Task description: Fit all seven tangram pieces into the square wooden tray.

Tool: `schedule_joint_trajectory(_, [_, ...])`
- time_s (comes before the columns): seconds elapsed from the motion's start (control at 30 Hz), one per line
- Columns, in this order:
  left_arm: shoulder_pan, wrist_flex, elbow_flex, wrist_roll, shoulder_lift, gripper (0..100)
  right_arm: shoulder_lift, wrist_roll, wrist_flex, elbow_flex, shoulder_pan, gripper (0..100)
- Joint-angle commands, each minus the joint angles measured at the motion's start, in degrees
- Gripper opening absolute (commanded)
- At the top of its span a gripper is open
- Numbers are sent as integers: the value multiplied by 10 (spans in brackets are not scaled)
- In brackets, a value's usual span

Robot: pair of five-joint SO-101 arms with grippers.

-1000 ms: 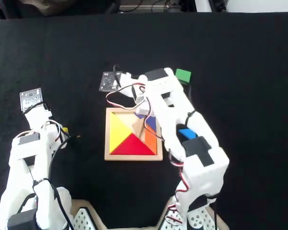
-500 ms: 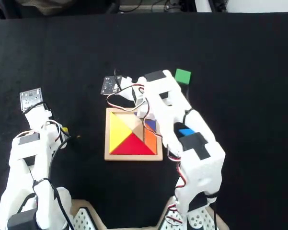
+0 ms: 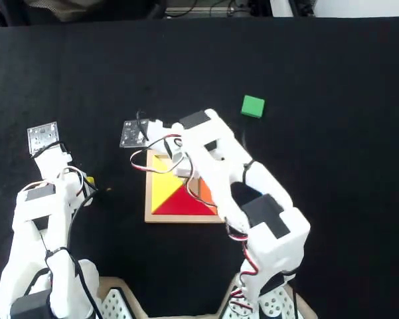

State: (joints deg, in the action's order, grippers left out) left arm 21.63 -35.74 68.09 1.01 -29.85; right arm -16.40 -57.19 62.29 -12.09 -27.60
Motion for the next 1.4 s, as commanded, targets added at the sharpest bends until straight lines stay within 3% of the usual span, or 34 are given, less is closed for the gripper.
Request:
schedule_joint_trajectory(0.0, [-7,9,-7,-1,-4,213,31,3,-8,-7,1,11])
schedule_joint_trajectory(0.4, [-7,9,-7,-1,-4,213,39,-36,58,-5,4,11])
schedule_joint_trajectory(0.6, [-7,9,-7,-1,-4,213,132,-31,91,51,55,11])
schedule_joint_trajectory(0.7, [-7,9,-7,-1,-4,213,194,25,65,73,116,11])
schedule_joint_trajectory(0.93, [-12,9,-7,-1,-4,213,290,256,28,-8,250,11])
schedule_joint_trajectory(1.07, [-34,9,-4,-1,-4,214,334,291,-57,-93,289,11])
schedule_joint_trajectory(1.2, [-41,10,-7,-1,-4,216,322,294,-243,-182,349,11])
schedule_joint_trajectory(1.27, [-55,10,-4,-1,-4,213,273,295,-315,-178,368,11])
schedule_joint_trajectory(1.37, [-59,8,-2,-1,-4,213,149,295,-304,-68,370,11])
